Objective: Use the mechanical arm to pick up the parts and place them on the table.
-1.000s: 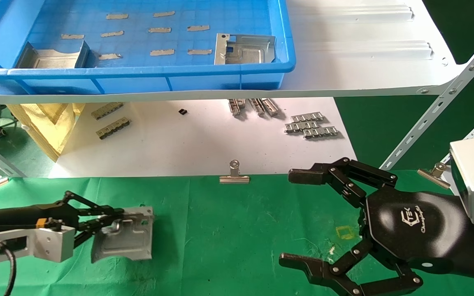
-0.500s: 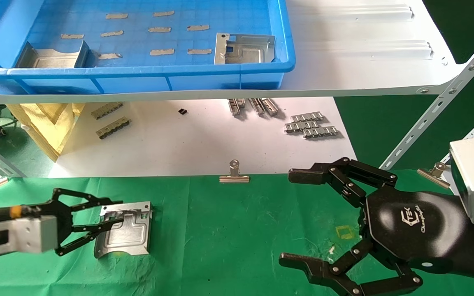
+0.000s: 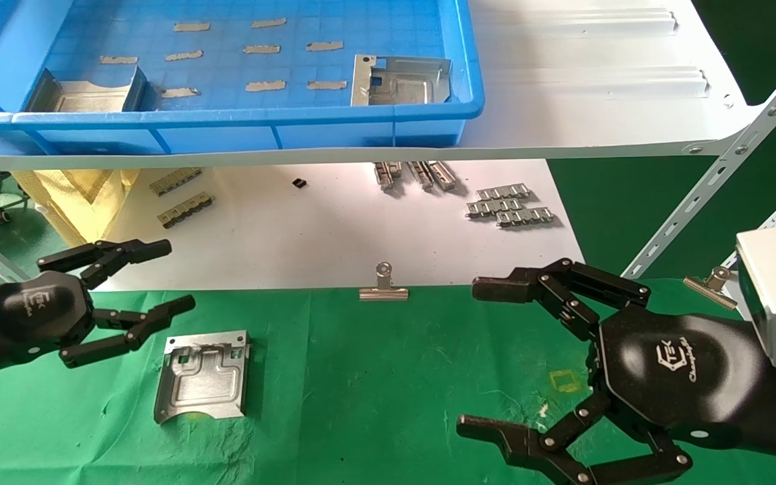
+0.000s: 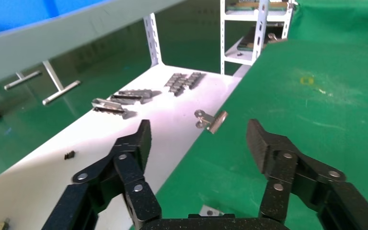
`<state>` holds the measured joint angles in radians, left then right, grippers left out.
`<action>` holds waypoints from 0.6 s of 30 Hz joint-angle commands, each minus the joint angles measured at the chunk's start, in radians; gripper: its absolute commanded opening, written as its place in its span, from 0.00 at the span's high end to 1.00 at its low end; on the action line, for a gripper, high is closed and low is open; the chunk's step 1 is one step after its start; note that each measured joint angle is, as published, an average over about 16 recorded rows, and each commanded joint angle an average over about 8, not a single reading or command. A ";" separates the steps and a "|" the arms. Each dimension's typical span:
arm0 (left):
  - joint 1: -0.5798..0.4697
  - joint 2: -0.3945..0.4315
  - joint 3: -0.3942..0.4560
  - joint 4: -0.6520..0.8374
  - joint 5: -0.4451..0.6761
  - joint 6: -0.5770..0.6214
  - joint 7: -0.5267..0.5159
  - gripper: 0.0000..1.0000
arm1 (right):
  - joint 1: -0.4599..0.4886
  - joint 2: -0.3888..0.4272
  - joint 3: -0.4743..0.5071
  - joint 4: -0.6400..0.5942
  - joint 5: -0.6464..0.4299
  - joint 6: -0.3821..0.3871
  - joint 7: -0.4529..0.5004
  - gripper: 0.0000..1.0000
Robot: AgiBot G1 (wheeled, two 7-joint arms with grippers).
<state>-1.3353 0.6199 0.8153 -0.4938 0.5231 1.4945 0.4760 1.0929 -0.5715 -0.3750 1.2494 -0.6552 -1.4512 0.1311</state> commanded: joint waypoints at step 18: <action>0.036 0.000 -0.075 -0.106 0.026 0.002 -0.091 0.00 | 0.000 0.000 0.000 0.000 0.000 0.000 0.000 0.00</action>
<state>-1.2990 0.6201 0.7400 -0.6004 0.5496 1.4966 0.3846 1.0928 -0.5715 -0.3750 1.2493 -0.6552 -1.4512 0.1310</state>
